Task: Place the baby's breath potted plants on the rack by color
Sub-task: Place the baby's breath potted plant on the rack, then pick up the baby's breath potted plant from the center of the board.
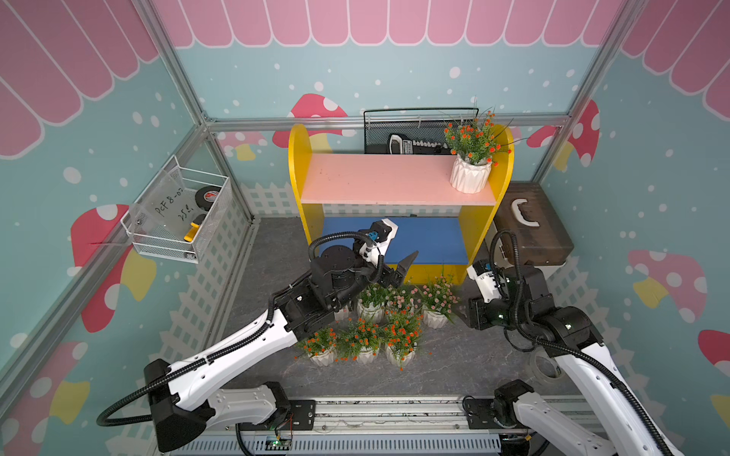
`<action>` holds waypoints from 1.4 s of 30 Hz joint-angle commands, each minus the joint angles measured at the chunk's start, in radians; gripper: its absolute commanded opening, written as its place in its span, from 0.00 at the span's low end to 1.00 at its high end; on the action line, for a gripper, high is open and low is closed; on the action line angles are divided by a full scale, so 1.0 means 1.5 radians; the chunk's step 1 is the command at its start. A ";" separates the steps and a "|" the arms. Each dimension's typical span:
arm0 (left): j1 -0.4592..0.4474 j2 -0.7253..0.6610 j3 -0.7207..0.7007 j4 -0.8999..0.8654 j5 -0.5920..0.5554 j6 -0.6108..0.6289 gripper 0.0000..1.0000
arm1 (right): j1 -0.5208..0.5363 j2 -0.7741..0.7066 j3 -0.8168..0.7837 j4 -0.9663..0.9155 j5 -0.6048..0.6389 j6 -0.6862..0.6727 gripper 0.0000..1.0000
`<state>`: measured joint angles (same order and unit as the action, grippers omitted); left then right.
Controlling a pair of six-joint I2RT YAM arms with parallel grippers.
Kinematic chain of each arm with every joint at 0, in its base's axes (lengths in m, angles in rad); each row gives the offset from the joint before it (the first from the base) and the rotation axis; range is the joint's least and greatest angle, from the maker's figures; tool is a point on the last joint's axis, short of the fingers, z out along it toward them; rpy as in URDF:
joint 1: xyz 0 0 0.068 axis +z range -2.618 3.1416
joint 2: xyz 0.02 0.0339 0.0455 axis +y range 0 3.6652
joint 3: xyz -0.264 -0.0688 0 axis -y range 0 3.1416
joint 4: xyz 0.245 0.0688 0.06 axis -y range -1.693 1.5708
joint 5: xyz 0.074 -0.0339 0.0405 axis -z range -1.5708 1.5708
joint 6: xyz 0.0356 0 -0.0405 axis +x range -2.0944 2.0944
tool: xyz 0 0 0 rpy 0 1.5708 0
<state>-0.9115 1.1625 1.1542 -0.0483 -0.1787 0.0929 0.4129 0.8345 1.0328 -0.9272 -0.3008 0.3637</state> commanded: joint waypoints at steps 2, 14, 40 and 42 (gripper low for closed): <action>-0.008 -0.068 -0.075 -0.039 -0.036 -0.038 0.91 | 0.046 -0.009 -0.043 0.037 0.018 0.039 0.49; -0.028 -0.225 -0.212 -0.082 -0.083 -0.127 0.89 | 0.144 -0.025 -0.166 0.109 0.044 0.102 0.44; -0.048 -0.258 -0.230 -0.145 -0.113 -0.172 0.87 | 0.293 0.030 -0.322 0.368 0.200 0.225 0.30; -0.048 -0.256 -0.230 -0.145 -0.114 -0.172 0.87 | 0.298 0.043 -0.324 0.381 0.201 0.228 0.29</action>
<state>-0.9779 0.7815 0.8013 -0.2523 -0.3275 -0.1513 0.8471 0.8837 0.5552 -0.4038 -0.0345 0.6765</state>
